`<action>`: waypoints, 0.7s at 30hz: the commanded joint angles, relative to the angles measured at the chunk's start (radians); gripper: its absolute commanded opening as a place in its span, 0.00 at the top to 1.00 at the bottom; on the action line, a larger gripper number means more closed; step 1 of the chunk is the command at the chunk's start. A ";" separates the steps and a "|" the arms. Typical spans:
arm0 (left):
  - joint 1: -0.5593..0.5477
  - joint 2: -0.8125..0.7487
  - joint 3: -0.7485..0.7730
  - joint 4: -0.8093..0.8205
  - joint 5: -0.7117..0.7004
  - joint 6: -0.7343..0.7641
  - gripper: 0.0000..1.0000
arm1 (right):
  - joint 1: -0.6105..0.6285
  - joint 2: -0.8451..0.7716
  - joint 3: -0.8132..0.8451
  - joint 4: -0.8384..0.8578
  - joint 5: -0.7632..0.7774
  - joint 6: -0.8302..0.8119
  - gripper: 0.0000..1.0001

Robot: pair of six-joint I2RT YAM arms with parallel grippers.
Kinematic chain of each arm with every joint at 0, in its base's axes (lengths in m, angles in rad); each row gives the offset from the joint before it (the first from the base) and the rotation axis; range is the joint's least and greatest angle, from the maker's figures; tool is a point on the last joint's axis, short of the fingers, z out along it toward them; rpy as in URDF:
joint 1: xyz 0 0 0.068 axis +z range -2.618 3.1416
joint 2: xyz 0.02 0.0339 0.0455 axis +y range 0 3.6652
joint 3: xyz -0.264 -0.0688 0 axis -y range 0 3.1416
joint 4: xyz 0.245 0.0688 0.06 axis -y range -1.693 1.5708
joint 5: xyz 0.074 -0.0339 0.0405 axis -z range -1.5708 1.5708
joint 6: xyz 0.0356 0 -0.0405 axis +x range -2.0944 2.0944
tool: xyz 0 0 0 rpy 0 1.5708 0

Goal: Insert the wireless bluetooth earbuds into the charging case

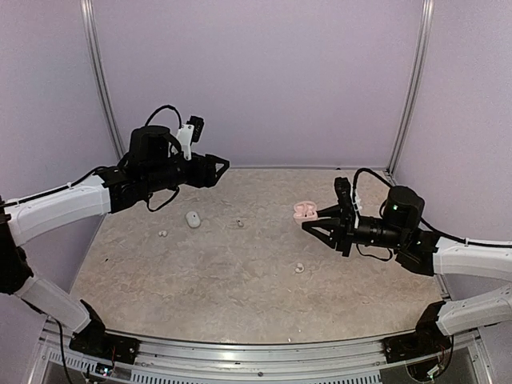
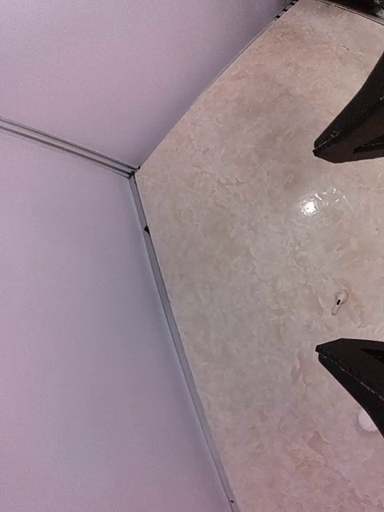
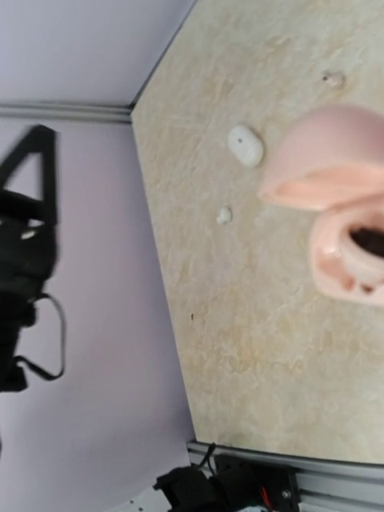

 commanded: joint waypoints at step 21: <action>0.074 0.629 0.383 -0.369 0.100 0.198 0.29 | -0.063 0.018 -0.003 -0.064 -0.035 0.048 1.00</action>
